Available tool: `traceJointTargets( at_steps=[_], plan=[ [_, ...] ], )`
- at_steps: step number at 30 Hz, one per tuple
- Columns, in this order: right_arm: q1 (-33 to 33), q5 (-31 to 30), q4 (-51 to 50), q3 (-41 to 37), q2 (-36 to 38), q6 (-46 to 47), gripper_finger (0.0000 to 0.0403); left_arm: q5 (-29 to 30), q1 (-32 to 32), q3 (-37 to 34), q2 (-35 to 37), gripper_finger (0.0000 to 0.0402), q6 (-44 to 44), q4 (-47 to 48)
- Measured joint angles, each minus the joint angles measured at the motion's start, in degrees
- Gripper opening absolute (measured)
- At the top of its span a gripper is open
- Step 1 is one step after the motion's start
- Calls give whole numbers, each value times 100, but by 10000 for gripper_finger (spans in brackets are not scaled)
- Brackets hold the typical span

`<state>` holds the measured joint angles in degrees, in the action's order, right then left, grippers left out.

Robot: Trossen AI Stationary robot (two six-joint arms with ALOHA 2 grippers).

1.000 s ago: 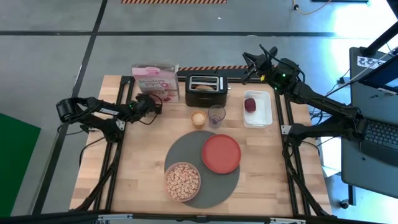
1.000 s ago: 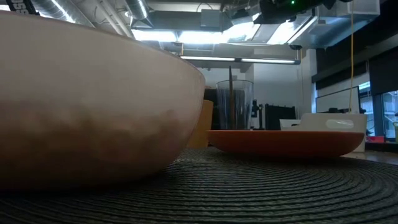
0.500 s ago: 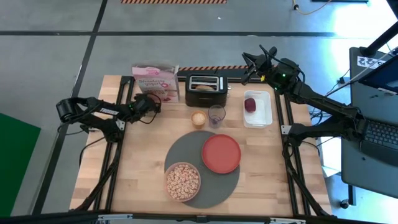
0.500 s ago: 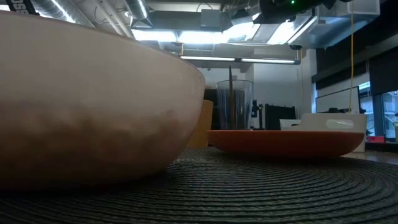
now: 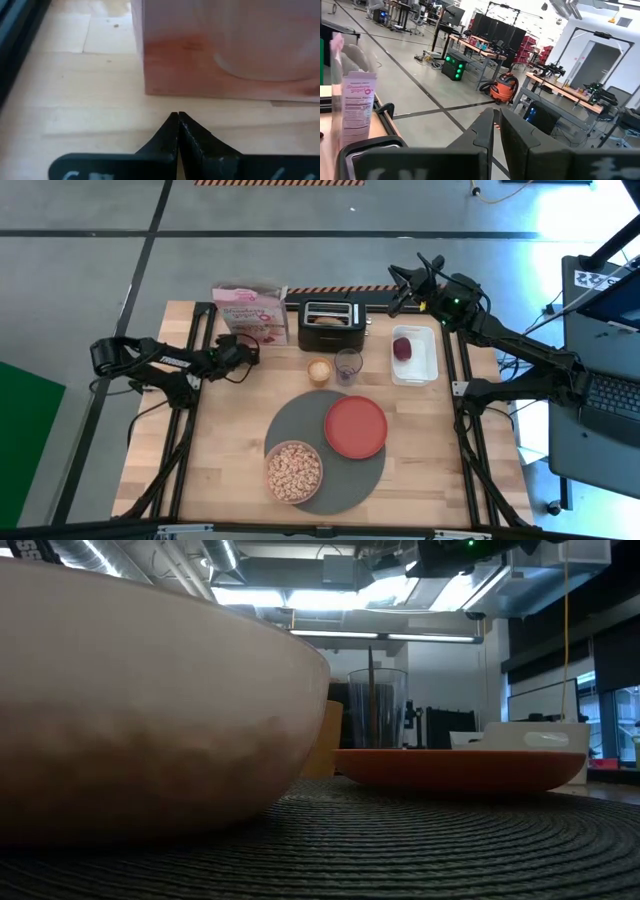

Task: Arrange a breakfast setting
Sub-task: Put the toasted bagel on the red plate

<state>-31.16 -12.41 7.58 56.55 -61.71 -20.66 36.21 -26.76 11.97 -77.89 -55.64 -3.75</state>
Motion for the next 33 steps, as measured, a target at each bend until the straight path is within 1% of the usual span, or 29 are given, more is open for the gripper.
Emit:
traceJointTargets(
  at_steps=[2,5,10,12,14,15,17,18,19,21,22,24,25,27,29,33],
  plan=[
    [2,15,-8,0,0,0,35,-46,148,-2,0,0,-181,-22],
    [2,49,-14,2,0,0,35,-135,467,-14,17,0,-221,-141],
    [2,51,-17,2,0,0,35,-885,1091,-21,263,0,-269,-357],
    [2,51,-28,0,0,2,35,-1232,1287,-31,340,0,-126,-548],
    [0,153,-80,0,0,99,35,-1864,1440,-33,383,0,133,-925],
    [0,321,-99,1,-5,172,35,-2226,1507,-38,380,0,286,-1172],
    [0,876,-70,2,-62,339,35,-2962,1621,-48,363,0,537,-1737],
    [0,1247,-68,2,-109,416,35,-3163,1676,-46,364,0,603,-2125],
    [0,1621,-69,2,-175,479,35,-3244,1713,-6,373,0,534,-2523],
    [11,2297,-87,2,-321,673,35,-3107,1782,134,446,0,289,-3441],
    [11,2582,-92,2,-417,815,35,-3011,1823,234,485,0,362,-3961],
    [11,2974,-94,2,-617,1107,35,-2862,1910,606,492,0,929,-4994],
    [11,3055,-93,2,-736,1206,35,-2848,1916,773,499,0,1325,-5327],
    [5,3115,-105,2,-939,1320,35,-2838,1903,1201,503,0,2140,-5706],
    [8,3142,-69,2,-1141,1326,35,-2874,1902,1688,522,0,2758,-5797],
    [7,3270,-145,2,-1479,1286,50,-3091,1869,2538,518,0,3170,-5709]
  ],
)
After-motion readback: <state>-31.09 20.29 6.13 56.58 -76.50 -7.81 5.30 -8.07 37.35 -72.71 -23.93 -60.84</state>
